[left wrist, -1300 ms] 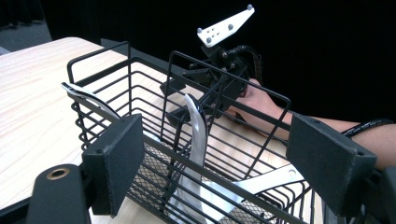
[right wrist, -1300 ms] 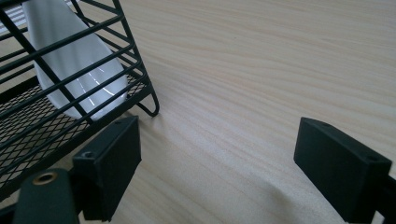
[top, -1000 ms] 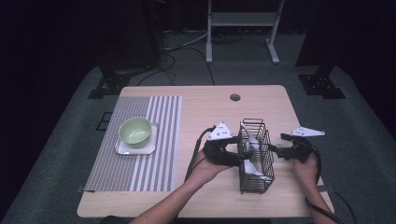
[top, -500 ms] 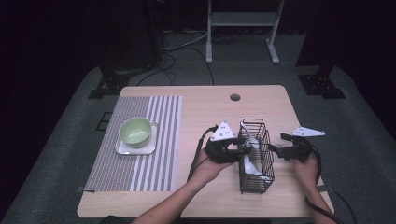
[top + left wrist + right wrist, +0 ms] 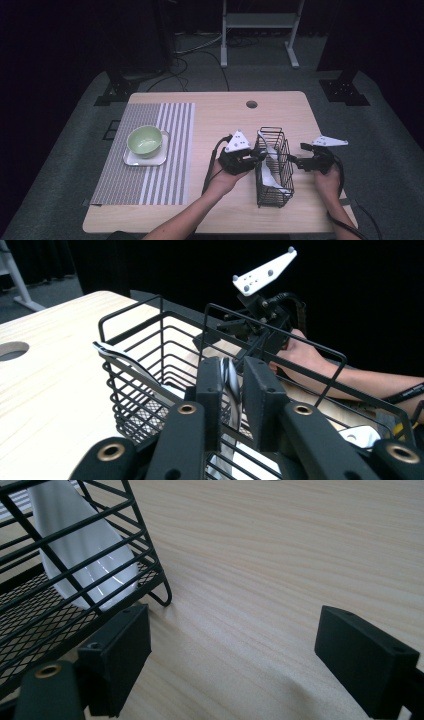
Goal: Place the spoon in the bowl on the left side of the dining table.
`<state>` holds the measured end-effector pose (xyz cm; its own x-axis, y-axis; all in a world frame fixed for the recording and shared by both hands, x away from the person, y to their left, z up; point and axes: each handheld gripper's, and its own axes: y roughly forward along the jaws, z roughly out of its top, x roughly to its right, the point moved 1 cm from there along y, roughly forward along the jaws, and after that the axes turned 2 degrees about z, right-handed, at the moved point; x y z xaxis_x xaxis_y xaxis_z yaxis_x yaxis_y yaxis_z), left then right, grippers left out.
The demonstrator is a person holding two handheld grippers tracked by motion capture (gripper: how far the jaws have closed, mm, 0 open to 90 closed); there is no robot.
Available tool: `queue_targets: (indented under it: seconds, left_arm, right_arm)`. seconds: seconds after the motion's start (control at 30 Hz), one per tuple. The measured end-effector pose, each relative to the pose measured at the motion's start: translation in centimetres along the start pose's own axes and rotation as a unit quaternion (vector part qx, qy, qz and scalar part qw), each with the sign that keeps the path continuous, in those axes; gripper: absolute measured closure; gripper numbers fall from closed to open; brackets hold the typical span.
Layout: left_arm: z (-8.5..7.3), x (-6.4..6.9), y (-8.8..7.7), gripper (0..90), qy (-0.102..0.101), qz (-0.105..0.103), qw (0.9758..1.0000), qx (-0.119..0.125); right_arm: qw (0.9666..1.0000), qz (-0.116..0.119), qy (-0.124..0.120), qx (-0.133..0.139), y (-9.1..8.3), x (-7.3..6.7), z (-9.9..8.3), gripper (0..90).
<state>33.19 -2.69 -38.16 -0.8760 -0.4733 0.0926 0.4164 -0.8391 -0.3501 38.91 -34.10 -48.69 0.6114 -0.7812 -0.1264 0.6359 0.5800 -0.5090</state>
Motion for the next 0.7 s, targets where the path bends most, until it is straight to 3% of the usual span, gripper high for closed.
queue_targets:
  seconds: [0.13,0.33,0.4,0.67,0.7]
  left_arm:
    - [-0.16,-0.14,-0.13,81.4,-0.022,-0.014,0.9996,0.008]
    - [-0.25,0.34,-0.16,84.4,-0.033,-0.03,0.9989,0.013]
    - [-0.29,0.22,-0.14,85.1,-0.05,-0.045,0.9976,0.014]
    - [-0.23,-0.29,-0.33,85.6,-0.081,-0.059,0.9947,0.022]
    - [-0.12,-0.32,-0.43,85.6,-0.091,-0.065,0.9934,0.027]
  right_arm:
    - [1.0,0.0,0.0,0.0,0.0,0.01,0.0,13.7]
    - [1.0,0.0,0.001,0.001,-0.01,0.02,0.0,13.7]
    - [1.0,0.0,0.001,0.0,-0.01,0.01,0.0,13.7]
    - [1.0,0.001,0.002,0.001,-0.01,0.02,0.0,13.7]
    - [1.0,0.0,0.003,0.001,-0.01,0.02,0.0,13.7]
